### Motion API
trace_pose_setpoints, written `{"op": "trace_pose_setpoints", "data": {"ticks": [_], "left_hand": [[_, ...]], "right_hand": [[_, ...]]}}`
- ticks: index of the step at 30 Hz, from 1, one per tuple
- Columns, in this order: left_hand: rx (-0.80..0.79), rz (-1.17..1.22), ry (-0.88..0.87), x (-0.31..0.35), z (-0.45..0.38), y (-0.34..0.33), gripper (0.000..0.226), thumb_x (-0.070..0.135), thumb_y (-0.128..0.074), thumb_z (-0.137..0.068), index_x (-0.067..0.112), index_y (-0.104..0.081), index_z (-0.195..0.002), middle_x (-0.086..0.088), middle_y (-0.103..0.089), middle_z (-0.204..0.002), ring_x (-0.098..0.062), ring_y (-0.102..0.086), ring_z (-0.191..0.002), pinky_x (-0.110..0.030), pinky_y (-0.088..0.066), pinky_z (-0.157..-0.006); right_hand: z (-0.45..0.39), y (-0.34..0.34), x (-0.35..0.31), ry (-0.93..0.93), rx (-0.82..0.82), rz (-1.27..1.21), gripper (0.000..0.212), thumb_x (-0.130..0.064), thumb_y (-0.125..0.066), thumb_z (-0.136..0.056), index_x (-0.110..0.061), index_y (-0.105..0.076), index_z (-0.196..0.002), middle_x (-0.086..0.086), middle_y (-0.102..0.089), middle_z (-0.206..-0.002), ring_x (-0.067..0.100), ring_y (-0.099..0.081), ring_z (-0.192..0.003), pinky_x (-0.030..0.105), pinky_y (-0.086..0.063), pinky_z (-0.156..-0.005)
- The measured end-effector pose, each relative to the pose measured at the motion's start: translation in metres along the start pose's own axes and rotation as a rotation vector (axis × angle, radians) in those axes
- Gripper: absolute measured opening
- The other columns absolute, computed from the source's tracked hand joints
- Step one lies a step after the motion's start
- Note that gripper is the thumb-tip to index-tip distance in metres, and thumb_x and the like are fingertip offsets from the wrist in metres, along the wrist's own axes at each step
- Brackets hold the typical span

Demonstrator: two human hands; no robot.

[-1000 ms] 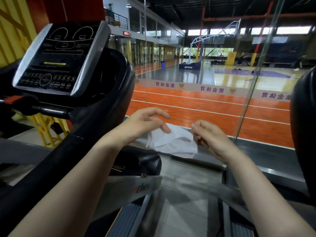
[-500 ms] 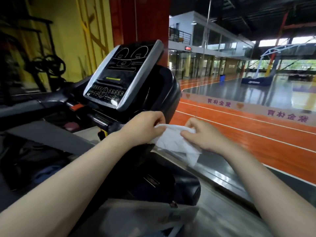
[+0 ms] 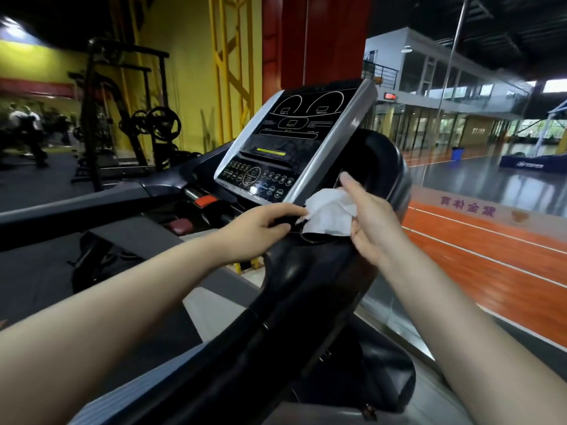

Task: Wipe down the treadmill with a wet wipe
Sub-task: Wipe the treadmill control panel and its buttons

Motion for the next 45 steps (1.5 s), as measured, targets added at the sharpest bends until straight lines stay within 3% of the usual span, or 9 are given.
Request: {"op": "trace_pose_setpoints", "data": {"ticks": [7,10,16,21,25,30,36,40,45], "left_hand": [[0.045,-0.188,0.274,-0.055,-0.018,0.032,0.039,0.008,-0.049,-0.095,0.023,-0.059,-0.130,0.009,-0.060,-0.127,-0.011,-0.058,-0.114,-0.023,-0.045,-0.093],[-0.013,-0.282,0.353,-0.066,-0.037,0.024,0.047,0.013,-0.047,-0.095,0.018,-0.048,-0.142,-0.001,-0.053,-0.144,-0.018,-0.051,-0.130,-0.029,-0.040,-0.108],[0.027,-0.279,0.372,-0.078,-0.075,0.007,0.047,0.013,-0.044,-0.097,0.015,-0.044,-0.144,-0.008,-0.054,-0.141,-0.024,-0.052,-0.125,-0.028,-0.040,-0.099],[0.077,-0.241,0.367,-0.104,-0.106,0.006,0.040,0.007,-0.044,-0.092,0.017,-0.052,-0.129,-0.002,-0.057,-0.126,-0.026,-0.053,-0.124,-0.028,-0.040,-0.089],[0.082,-0.221,0.396,-0.121,-0.115,0.004,0.058,0.013,-0.043,-0.098,0.019,-0.030,-0.154,0.004,-0.032,-0.158,-0.016,-0.028,-0.147,-0.024,-0.021,-0.117],[0.071,-0.186,0.375,-0.137,-0.116,-0.003,0.062,0.007,-0.042,-0.098,0.023,-0.026,-0.156,0.011,-0.019,-0.162,-0.007,-0.018,-0.149,-0.016,-0.012,-0.115],[0.121,0.005,0.415,-0.142,-0.113,0.008,0.054,0.012,-0.041,-0.093,0.041,-0.047,-0.138,0.016,-0.040,-0.151,-0.005,-0.040,-0.137,-0.028,-0.027,-0.119],[0.188,0.020,0.484,-0.144,-0.110,0.012,0.050,0.010,-0.042,-0.095,0.032,-0.049,-0.139,0.007,-0.062,-0.119,-0.007,-0.060,-0.090,-0.030,-0.050,-0.082],[0.120,-0.047,0.496,-0.143,-0.105,0.004,0.054,0.009,-0.041,-0.097,0.030,-0.041,-0.148,0.008,-0.063,-0.094,-0.005,-0.059,-0.077,-0.021,-0.048,-0.073]], "right_hand": [[-0.073,-0.030,-0.008,0.293,0.138,0.477,0.025,-0.007,-0.055,-0.085,-0.014,-0.058,-0.109,-0.003,-0.058,-0.098,0.011,-0.057,-0.081,0.011,-0.040,-0.051],[-0.106,-0.059,-0.019,0.575,0.120,0.830,0.016,-0.008,-0.046,-0.093,-0.015,-0.045,-0.108,0.002,-0.058,-0.086,0.014,-0.053,-0.064,0.026,-0.046,-0.049],[-0.171,-0.093,0.001,0.691,-0.727,1.956,0.047,-0.006,-0.055,-0.087,-0.025,-0.057,-0.130,0.005,-0.063,-0.124,0.027,-0.059,-0.112,0.036,-0.048,-0.094],[-0.175,-0.079,0.017,0.858,-1.042,2.116,0.044,-0.053,-0.033,-0.097,-0.018,-0.059,-0.106,0.003,-0.060,-0.117,0.027,-0.057,-0.102,0.035,-0.039,-0.081],[-0.219,-0.074,-0.022,0.945,-0.848,2.162,0.055,-0.061,-0.024,-0.096,-0.021,-0.061,-0.108,0.005,-0.063,-0.119,0.027,-0.059,-0.105,0.043,-0.042,-0.096],[-0.313,-0.059,-0.148,0.547,-0.019,2.369,0.041,-0.036,-0.043,-0.093,-0.021,-0.050,-0.131,0.011,-0.051,-0.140,0.029,-0.051,-0.124,0.041,-0.040,-0.102],[-0.234,-0.094,-0.019,0.694,-0.583,2.406,0.068,-0.061,-0.027,-0.089,-0.017,-0.047,-0.137,0.005,-0.042,-0.148,0.026,-0.044,-0.132,0.044,-0.039,-0.103],[-0.224,-0.089,-0.025,0.551,-0.817,2.300,0.067,-0.056,-0.026,-0.099,-0.013,-0.028,-0.149,0.009,-0.021,-0.160,0.029,-0.030,-0.143,0.046,-0.029,-0.114],[-0.281,-0.065,-0.107,0.653,-0.288,2.458,0.019,-0.028,-0.044,-0.092,-0.020,-0.049,-0.108,0.010,-0.054,-0.132,0.025,-0.050,-0.122,0.041,-0.032,-0.100]]}}
Point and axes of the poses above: each hand's wrist, its own z-axis away from the middle knuckle, its own y-axis out of the back of the hand, x = y × z, the point moved 1 cm from there along -z, towards the middle knuckle
